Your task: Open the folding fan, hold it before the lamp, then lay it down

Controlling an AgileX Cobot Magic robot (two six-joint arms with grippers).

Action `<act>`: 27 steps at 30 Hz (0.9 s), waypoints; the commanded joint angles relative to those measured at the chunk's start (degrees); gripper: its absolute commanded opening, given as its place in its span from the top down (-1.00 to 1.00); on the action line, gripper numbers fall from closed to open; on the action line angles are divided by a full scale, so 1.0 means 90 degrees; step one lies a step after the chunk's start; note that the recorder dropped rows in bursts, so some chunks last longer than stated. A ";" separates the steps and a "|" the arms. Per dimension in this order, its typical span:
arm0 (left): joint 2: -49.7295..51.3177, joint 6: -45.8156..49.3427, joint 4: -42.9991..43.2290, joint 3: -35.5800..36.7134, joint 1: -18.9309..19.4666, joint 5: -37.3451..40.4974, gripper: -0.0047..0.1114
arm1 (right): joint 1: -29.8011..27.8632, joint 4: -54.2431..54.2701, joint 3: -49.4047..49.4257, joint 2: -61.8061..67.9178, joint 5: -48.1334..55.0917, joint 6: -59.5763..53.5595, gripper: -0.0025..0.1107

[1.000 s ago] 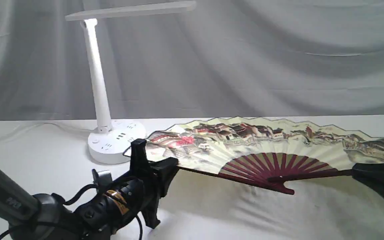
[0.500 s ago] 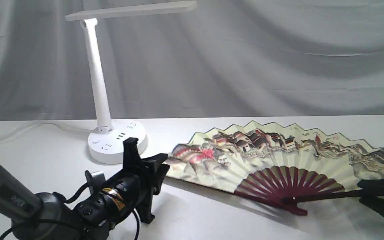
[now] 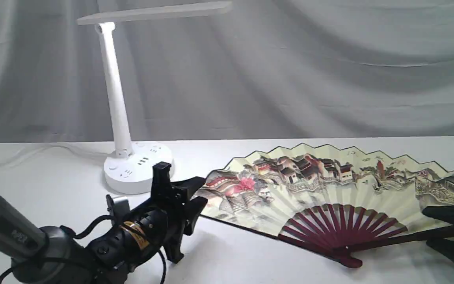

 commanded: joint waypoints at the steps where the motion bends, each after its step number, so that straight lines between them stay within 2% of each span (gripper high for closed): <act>1: -0.0029 -0.0189 0.0477 -0.0028 0.0137 0.0024 0.24 | -0.0023 -0.0187 -0.0003 -0.0010 -0.0219 -0.0009 0.04; 7: -0.0363 -0.0433 0.1040 -0.0028 0.0232 0.0299 0.29 | -0.0023 -0.0913 -0.0003 -0.0439 -0.0815 0.0519 0.05; 10: -0.0728 -0.0433 0.1229 -0.0028 0.0232 0.0839 0.29 | -0.0023 -0.1517 -0.0003 -0.0863 -0.1238 0.0965 0.05; 18: -0.1643 -0.0388 0.2545 -0.0028 0.0262 0.3235 0.29 | -0.0011 -0.3013 -0.0003 -0.2033 -0.2067 0.2062 0.05; 24: -0.2279 -0.0503 0.4185 -0.0028 0.0292 0.5098 0.29 | 0.0333 -0.4495 -0.0003 -0.2803 -0.1960 0.3194 0.15; 27: -0.2594 -0.1225 0.5225 -0.0028 0.0292 0.5559 0.29 | 0.0569 -0.5000 -0.0003 -0.3181 -0.1960 0.3533 0.20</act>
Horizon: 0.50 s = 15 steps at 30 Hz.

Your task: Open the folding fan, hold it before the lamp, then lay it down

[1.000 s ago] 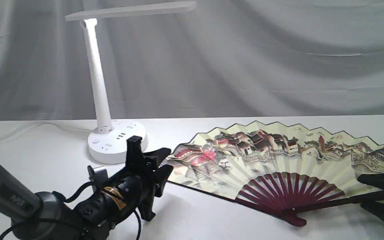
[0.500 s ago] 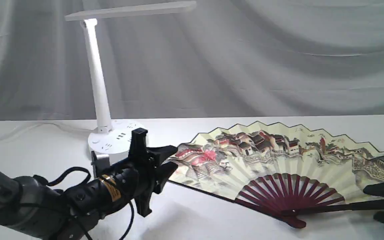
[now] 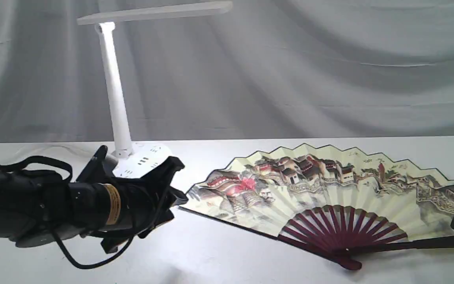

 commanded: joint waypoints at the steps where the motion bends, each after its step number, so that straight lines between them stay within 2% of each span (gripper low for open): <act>1: -0.0420 -0.0832 0.1215 -0.0014 0.0008 0.0569 0.29 | 0.0260 -0.0700 -0.0016 -0.0472 0.0044 0.0494 0.21; 6: -0.0848 -0.1046 0.1704 -0.0014 0.0008 0.1249 0.29 | 0.0681 -0.1566 -0.0016 -0.0957 0.0148 0.0947 0.22; 9: -0.1086 -0.1020 0.2205 -0.0014 0.0008 0.2206 0.29 | 0.0875 -0.1965 -0.0016 -0.1120 0.0148 0.1117 0.22; 11: -0.1291 -0.0570 0.2581 -0.0014 0.0008 0.3114 0.29 | 0.1016 -0.2082 -0.0016 -0.1134 0.0148 0.1127 0.22; 15: -0.1620 0.1109 0.2044 -0.0014 0.0008 0.4368 0.37 | 0.1309 -0.2303 -0.0016 -0.1134 -0.0027 0.1104 0.23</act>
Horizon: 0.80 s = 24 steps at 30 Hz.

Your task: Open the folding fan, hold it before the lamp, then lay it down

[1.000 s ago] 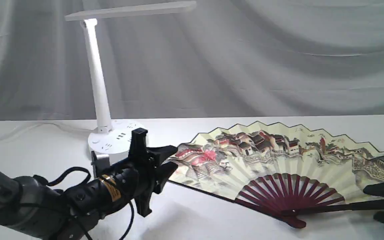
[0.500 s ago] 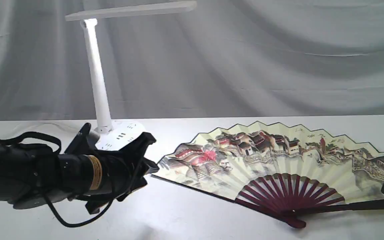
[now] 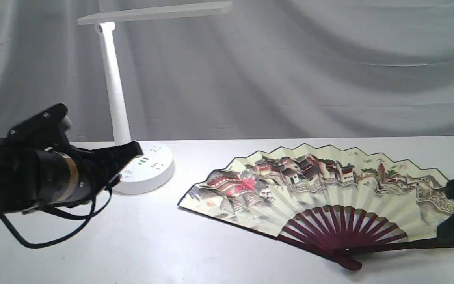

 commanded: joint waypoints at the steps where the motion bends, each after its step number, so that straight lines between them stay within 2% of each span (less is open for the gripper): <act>1: -0.0305 0.1585 -0.0230 -0.0014 0.0008 0.1190 0.42 | 0.0277 -0.0284 -0.0016 -0.0070 -0.0147 -0.0033 0.24; 3: -0.0419 0.2512 -0.0354 -0.0014 0.0008 0.1834 0.55 | 0.0514 -0.0588 -0.0016 -0.0070 -0.0278 -0.0165 0.28; 5: -0.0527 0.3387 -0.0896 -0.0014 0.0008 0.2440 0.76 | 0.0740 -0.1039 -0.0168 -0.0054 -0.0309 -0.0087 0.36; 6: -0.0562 0.3798 -0.1130 -0.0014 0.0034 0.2639 0.88 | 0.0823 -0.1219 -0.0271 -0.0054 -0.0277 -0.0011 0.40; 7: -0.0605 0.4350 -0.1377 -0.0014 0.0069 0.2688 0.92 | 0.0922 -0.1440 -0.0397 -0.0054 -0.0226 0.0093 0.45; 10: -0.0733 0.6560 -0.2830 -0.0014 0.0211 0.2720 0.92 | 0.1143 -0.2103 -0.0751 -0.0054 0.0039 0.0322 0.57; 12: -0.0789 0.7639 -0.3745 -0.0014 0.0330 0.2837 0.92 | 0.1191 -0.2399 -0.0873 -0.0054 0.0104 0.0687 0.59; 18: -0.0967 1.0503 -0.6476 -0.0014 0.1208 0.3544 0.92 | 0.1197 -0.2441 -0.0903 -0.0054 0.0064 0.0820 0.59; 20: -0.1043 1.1118 -0.7049 -0.0014 0.1567 0.3753 0.92 | 0.1197 -0.2384 -0.0903 -0.0054 0.0100 0.0822 0.59; 24: -0.1286 1.1310 -0.7444 -0.0014 0.2085 0.3836 0.92 | 0.1197 -0.2173 -0.0903 -0.0054 0.0125 0.0822 0.59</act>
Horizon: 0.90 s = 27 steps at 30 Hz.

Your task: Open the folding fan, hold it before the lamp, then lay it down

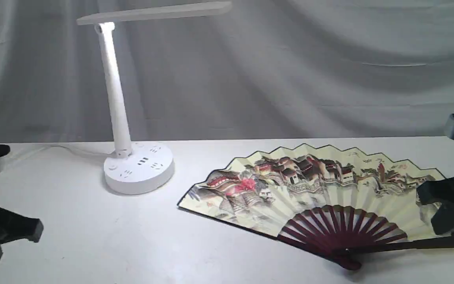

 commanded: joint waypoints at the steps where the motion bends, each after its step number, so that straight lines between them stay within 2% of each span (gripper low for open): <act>1: -0.0262 0.0278 -0.0487 -0.0014 0.0371 -0.0096 0.92 | 0.0017 0.0198 -0.0036 -0.0054 0.0019 0.0002 0.59; 5: -0.0410 0.0278 -0.0567 -0.0014 0.0451 -0.0552 0.92 | 0.0017 0.0229 -0.0036 -0.0054 -0.0074 0.0002 0.59; 12: -0.0398 0.0256 -0.0012 -0.0014 0.0439 -0.0357 0.92 | 0.0017 -0.0532 -0.0036 -0.0054 -0.0028 0.0046 0.60; 14: -0.0398 0.0256 -0.0058 -0.0014 0.0439 -0.0324 0.92 | 0.0017 -0.0672 -0.0036 -0.0054 -0.0028 0.0210 0.64; 19: -0.0432 0.0304 -0.0187 -0.0014 0.0439 -0.0202 0.92 | 0.0017 -0.0703 -0.0036 -0.0054 -0.0013 0.0305 0.96; 23: -0.0704 0.0486 -0.0308 -0.0014 0.0439 -0.0219 0.92 | 0.0017 -0.0838 -0.0036 -0.0054 -0.0013 0.0474 0.96; 27: -0.1077 0.1032 -0.0897 -0.0014 0.0439 -0.0288 0.92 | 0.0017 -0.0838 -0.0036 -0.0054 0.0009 0.0498 0.96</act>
